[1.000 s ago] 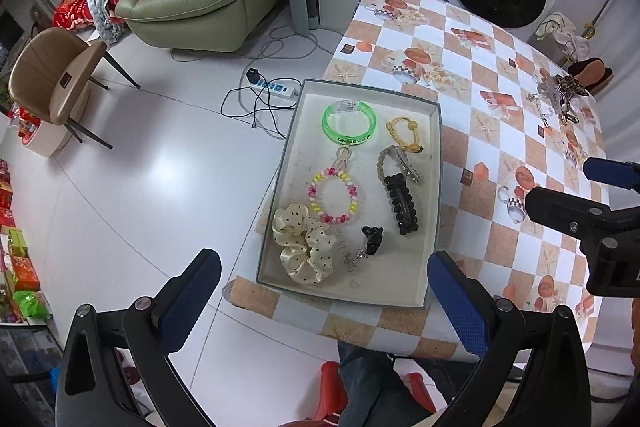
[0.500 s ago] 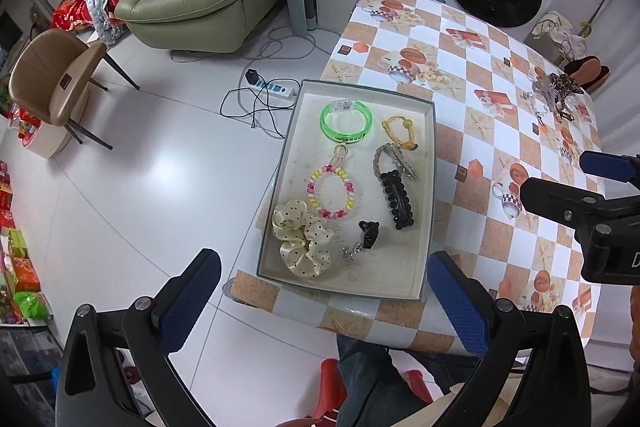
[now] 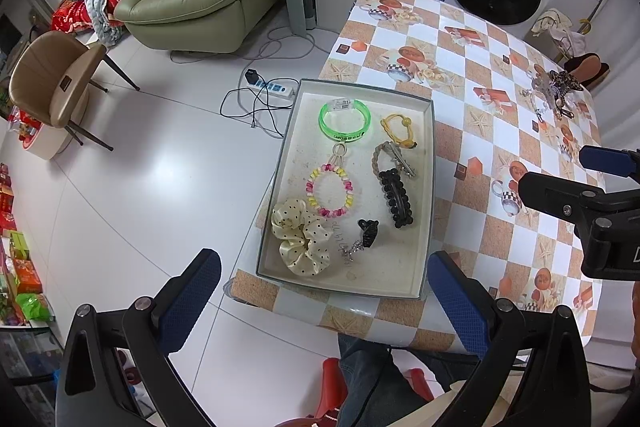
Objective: Organize jewelry
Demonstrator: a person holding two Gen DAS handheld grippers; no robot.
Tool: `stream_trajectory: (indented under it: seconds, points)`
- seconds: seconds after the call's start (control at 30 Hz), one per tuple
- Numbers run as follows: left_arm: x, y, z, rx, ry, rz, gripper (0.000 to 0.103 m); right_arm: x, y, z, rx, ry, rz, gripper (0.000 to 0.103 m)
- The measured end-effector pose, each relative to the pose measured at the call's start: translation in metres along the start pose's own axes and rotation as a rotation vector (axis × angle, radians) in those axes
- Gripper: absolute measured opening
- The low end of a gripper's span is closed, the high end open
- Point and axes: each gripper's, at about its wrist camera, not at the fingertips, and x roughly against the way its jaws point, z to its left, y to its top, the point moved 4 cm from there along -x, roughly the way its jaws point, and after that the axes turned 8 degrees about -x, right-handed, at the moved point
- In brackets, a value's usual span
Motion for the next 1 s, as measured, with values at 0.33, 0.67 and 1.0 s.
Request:
stream_trajectory:
  seconds: [0.33,0.67,1.0]
  points:
    - [0.0001,0.0002,0.0001,-0.002,0.001,0.000,0.103,-0.0003,-0.0001,0.0001,0.000,-0.001,0.000,0.103]
    - [0.0004,-0.0004,-0.0003,-0.004,0.002,0.000,0.103,-0.0012,-0.0006,-0.0002,-0.001,-0.001,-0.001,0.103]
    - [0.0010,-0.0009,-0.0009,-0.003,0.004,0.000,0.103,-0.0006,-0.0018,0.0024,0.000,0.001,0.000,0.103]
